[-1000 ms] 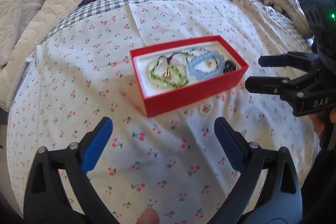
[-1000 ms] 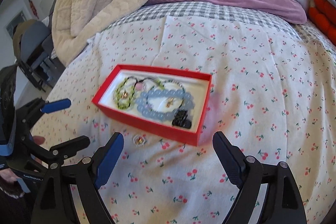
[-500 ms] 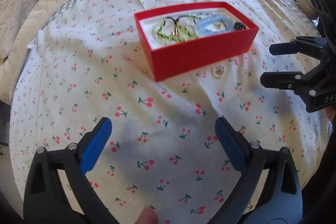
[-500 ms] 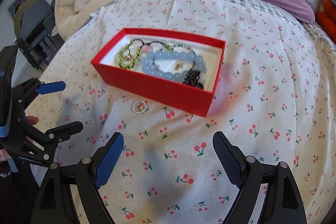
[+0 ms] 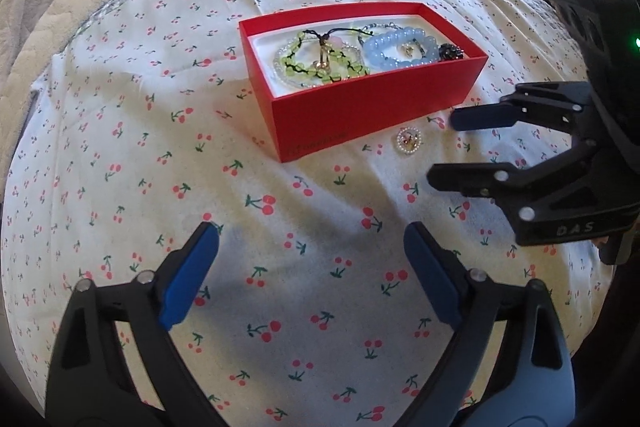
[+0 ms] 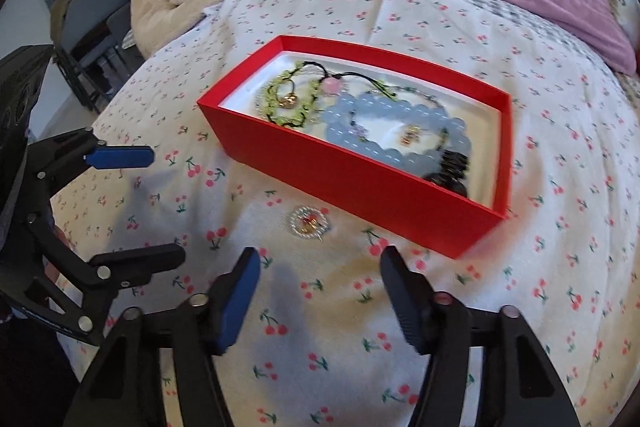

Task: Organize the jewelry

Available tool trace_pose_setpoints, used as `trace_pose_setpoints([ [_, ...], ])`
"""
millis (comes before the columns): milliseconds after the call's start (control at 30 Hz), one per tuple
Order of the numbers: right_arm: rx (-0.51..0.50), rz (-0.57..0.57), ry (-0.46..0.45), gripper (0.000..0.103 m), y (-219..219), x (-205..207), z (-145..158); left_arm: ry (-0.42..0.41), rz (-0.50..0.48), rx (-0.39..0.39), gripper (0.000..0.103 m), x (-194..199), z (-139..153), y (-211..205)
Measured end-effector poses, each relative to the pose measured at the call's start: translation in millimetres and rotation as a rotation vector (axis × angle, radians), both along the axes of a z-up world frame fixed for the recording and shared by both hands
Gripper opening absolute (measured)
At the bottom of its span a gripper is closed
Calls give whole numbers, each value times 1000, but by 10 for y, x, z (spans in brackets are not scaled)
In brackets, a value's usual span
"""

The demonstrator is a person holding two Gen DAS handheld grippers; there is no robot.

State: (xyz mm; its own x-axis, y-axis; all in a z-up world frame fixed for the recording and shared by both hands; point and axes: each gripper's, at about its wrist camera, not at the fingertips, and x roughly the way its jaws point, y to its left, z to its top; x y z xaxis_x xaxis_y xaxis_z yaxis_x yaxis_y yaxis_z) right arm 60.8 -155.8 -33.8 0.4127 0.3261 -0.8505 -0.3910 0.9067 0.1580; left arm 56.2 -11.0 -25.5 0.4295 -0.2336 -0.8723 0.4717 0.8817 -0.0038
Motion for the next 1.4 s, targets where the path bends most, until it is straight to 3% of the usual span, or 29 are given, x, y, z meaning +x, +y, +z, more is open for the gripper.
trace_pose_setpoints([
  [300,37,-13,11,32,27,137,-18,-1,-12,1,91,32,-22,16],
  [633,148,-30,73,7,-76,239,-60,-8,-22,4,91,3,-9,1],
  [800,206,-9,86,5,-85,167,7,-16,-26,4,90,-4,13,-20],
  [900,220,11,87,4,-73,110,56,-14,-31,2,85,-5,17,-40],
  [1200,128,15,82,5,-118,-70,42,-16,-50,7,79,-7,5,-133],
  [1267,120,-16,55,7,-171,-88,64,-18,-50,10,79,3,5,-144],
  [1300,133,-30,60,14,-194,-77,68,-17,-48,9,79,7,5,-145],
  [1400,155,-44,100,16,-224,-17,48,-8,-35,-18,76,19,14,-130],
])
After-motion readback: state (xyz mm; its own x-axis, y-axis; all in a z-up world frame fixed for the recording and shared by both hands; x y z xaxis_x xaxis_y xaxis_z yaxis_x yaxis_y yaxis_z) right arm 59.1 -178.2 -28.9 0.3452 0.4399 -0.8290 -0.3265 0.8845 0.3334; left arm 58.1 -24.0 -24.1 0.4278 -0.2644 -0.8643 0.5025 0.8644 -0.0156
